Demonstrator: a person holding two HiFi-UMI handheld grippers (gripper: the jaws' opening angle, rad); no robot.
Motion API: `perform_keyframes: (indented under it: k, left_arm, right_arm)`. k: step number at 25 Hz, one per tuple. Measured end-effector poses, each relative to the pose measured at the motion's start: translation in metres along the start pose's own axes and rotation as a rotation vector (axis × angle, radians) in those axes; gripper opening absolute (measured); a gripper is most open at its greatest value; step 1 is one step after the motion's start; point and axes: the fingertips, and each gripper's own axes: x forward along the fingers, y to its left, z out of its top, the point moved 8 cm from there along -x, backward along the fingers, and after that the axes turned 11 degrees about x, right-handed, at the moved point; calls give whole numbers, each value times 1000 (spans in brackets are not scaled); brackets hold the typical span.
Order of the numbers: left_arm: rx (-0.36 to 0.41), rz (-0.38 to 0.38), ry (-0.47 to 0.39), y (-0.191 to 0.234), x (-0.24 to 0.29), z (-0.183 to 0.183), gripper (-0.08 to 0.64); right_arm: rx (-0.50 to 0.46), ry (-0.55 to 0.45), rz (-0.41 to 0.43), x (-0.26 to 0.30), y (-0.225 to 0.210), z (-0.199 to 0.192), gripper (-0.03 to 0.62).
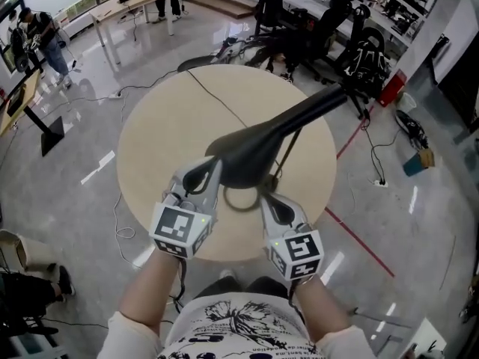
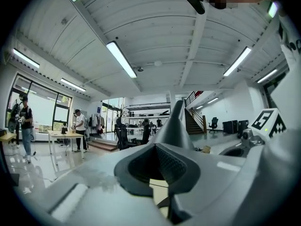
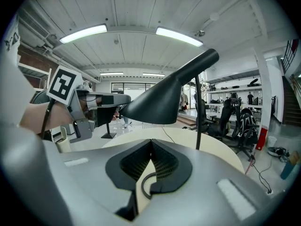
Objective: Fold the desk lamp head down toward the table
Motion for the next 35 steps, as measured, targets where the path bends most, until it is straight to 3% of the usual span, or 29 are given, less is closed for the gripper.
perform_keyframes:
  k: [14,20,23,28,35]
  left_arm:
    - [-108,-53,44,-33,29,-41,-6]
    - [-119,-31,73,-37,31,-49,-6]
    - [-96,4,66,-41,29,-42,-5]
    - [-78,33,-59,-68,0,-3,3]
    - [-111,72,-65,-117,-37,22,5]
  right_arm:
    - [50,40,-53,-9,-34,-17,8]
    - [41,30,-29,-14,-38,-13,8]
    - [38,19,-12,-20,-44,-9,8]
    - [20,-36,12,-43,-46,5,8]
    - [6,-167,71,-86,-41,18,8]
